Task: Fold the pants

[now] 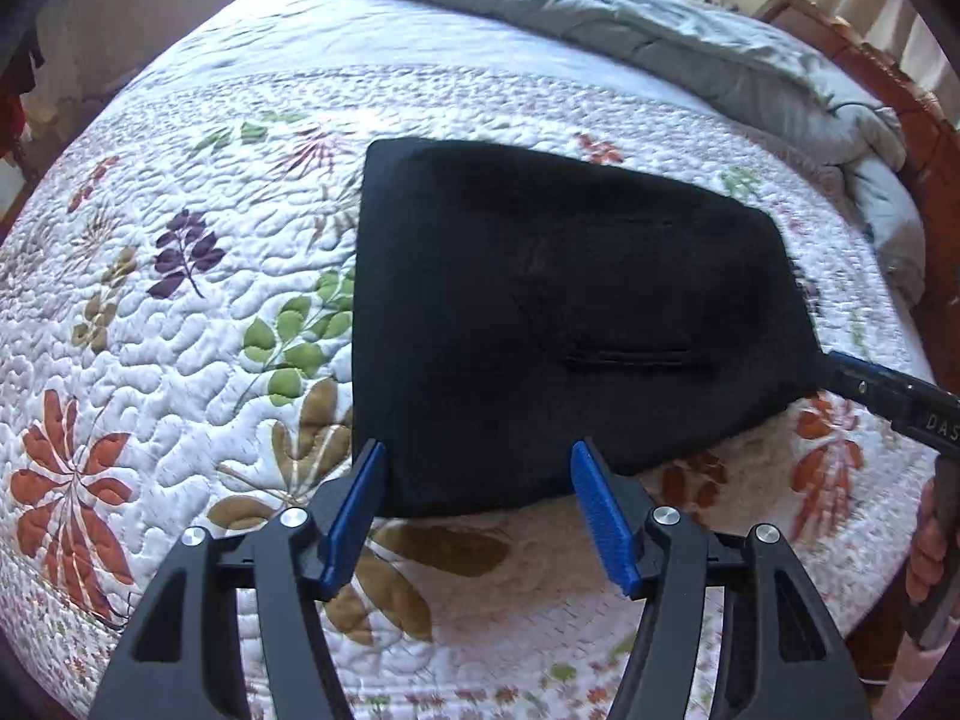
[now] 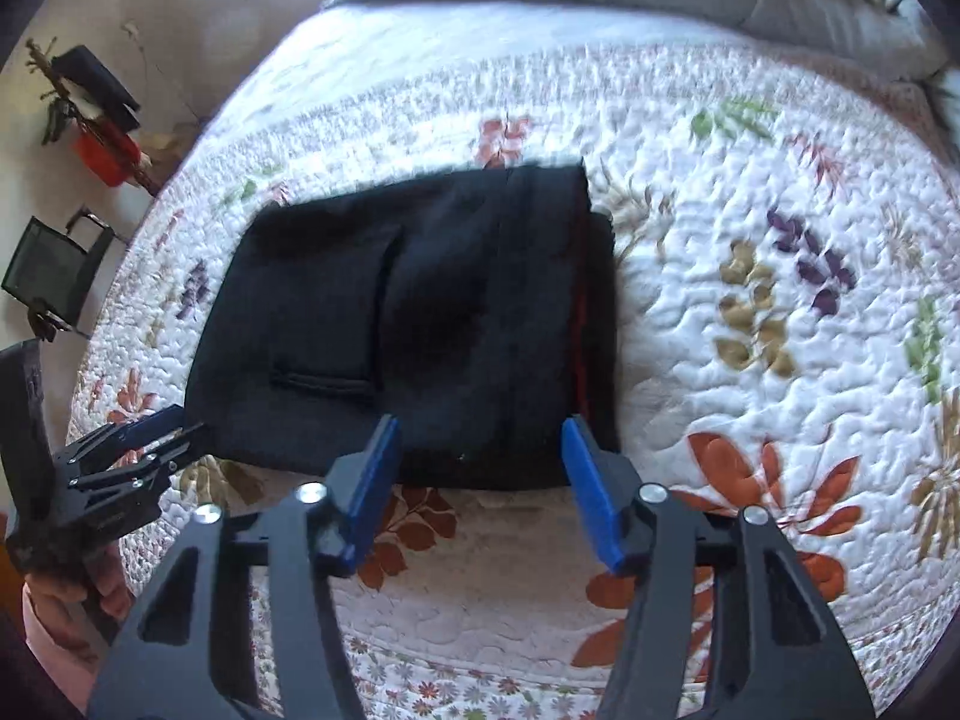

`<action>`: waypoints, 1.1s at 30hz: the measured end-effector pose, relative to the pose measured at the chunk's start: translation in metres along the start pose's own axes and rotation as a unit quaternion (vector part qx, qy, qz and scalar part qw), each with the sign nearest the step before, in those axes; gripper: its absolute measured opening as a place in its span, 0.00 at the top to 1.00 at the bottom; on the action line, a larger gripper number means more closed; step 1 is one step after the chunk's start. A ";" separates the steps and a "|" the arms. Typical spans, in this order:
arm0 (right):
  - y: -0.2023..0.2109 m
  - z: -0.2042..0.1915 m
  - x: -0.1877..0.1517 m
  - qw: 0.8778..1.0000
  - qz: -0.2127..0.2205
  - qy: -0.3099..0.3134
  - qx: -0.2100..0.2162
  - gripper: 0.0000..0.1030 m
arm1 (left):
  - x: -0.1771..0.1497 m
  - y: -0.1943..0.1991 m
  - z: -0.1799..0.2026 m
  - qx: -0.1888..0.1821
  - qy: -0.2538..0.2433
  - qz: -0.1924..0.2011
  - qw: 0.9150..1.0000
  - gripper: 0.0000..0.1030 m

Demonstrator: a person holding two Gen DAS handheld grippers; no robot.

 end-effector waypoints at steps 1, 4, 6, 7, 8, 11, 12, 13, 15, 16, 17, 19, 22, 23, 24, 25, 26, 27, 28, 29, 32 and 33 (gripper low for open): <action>-0.009 0.004 -0.003 1.000 -0.010 -0.007 -0.007 0.47 | 0.000 -0.005 -0.001 0.001 0.002 -0.006 1.000 0.38; -0.022 0.007 -0.008 1.000 -0.020 -0.019 -0.004 0.47 | -0.006 -0.019 -0.006 0.004 0.006 -0.017 1.000 0.38; -0.028 0.009 -0.009 1.000 -0.022 -0.015 -0.011 0.48 | -0.007 -0.022 -0.005 0.009 0.001 -0.013 1.000 0.38; -0.030 0.010 -0.009 0.999 -0.024 -0.012 -0.018 0.48 | -0.007 -0.023 -0.004 0.009 0.002 -0.012 1.000 0.38; -0.032 0.010 -0.009 0.999 -0.023 -0.007 -0.024 0.48 | -0.006 -0.023 -0.005 0.008 0.005 -0.010 1.000 0.37; -0.029 0.007 -0.009 0.999 -0.020 -0.009 -0.028 0.48 | -0.006 -0.021 -0.005 0.002 0.014 -0.004 1.000 0.37; -0.027 0.008 -0.008 0.999 -0.017 -0.013 -0.025 0.48 | -0.006 -0.017 -0.005 0.000 0.016 -0.002 1.000 0.37; -0.022 0.009 -0.010 1.000 -0.011 -0.019 -0.023 0.47 | -0.007 -0.012 -0.005 0.001 0.018 -0.001 1.000 0.36; -0.008 0.006 -0.014 0.999 -0.003 -0.025 -0.024 0.42 | -0.010 -0.003 -0.006 -0.001 0.022 0.000 1.000 0.31; 0.000 0.005 -0.017 0.999 0.002 -0.023 -0.030 0.41 | -0.012 0.004 -0.004 -0.005 0.025 0.001 1.000 0.26; 0.008 0.002 -0.021 0.999 0.008 -0.021 -0.036 0.38 | -0.015 0.008 -0.004 -0.005 0.025 0.000 1.000 0.25; 0.019 -0.004 -0.031 0.999 0.012 -0.019 -0.036 0.35 | -0.021 0.019 -0.003 0.008 0.015 0.004 1.000 0.23; 0.027 -0.011 -0.045 0.999 0.014 -0.020 -0.029 0.32 | -0.031 0.033 0.002 0.013 0.001 0.011 1.000 0.21; 0.028 -0.014 -0.048 0.999 0.013 -0.019 -0.026 0.32 | -0.033 0.036 0.003 0.010 0.000 0.013 1.000 0.21; 0.029 -0.017 -0.052 1.000 0.012 -0.017 -0.023 0.31 | -0.033 0.038 0.004 0.010 0.001 0.015 1.000 0.21; 0.030 -0.020 -0.056 1.000 0.011 -0.014 -0.022 0.31 | -0.034 0.043 0.005 0.008 0.001 0.019 1.000 0.21; 0.029 -0.022 -0.058 1.000 0.010 -0.011 -0.021 0.30 | -0.035 0.046 0.006 0.007 0.001 0.022 1.000 0.21; 0.029 -0.025 -0.060 1.000 0.010 -0.010 -0.020 0.30 | -0.035 0.051 0.006 0.013 0.001 0.027 1.000 0.21; 0.031 -0.028 -0.064 1.000 0.009 -0.008 -0.018 0.30 | -0.037 0.055 0.006 0.017 -0.001 0.031 0.999 0.20; 0.033 -0.030 -0.067 1.000 0.009 -0.005 -0.016 0.29 | -0.037 0.060 0.006 0.022 -0.005 0.037 0.999 0.20; 0.040 -0.034 -0.073 1.000 0.013 -0.002 -0.016 0.26 | -0.041 0.074 0.009 0.026 -0.011 0.046 0.999 0.20; 0.041 -0.034 -0.073 1.000 0.014 -0.002 -0.015 0.26 | -0.042 0.078 0.009 0.028 -0.011 0.049 0.998 0.20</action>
Point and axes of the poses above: each gripper's, at about its wrist camera, not at the fingertips, and y roughly against the way its jaws point, z to its right, x to its top, the point moved 10 cm from there along -y, roughly the way its jaws point, and after that the axes turned 1 degree about -y, right-handed, at the moved point
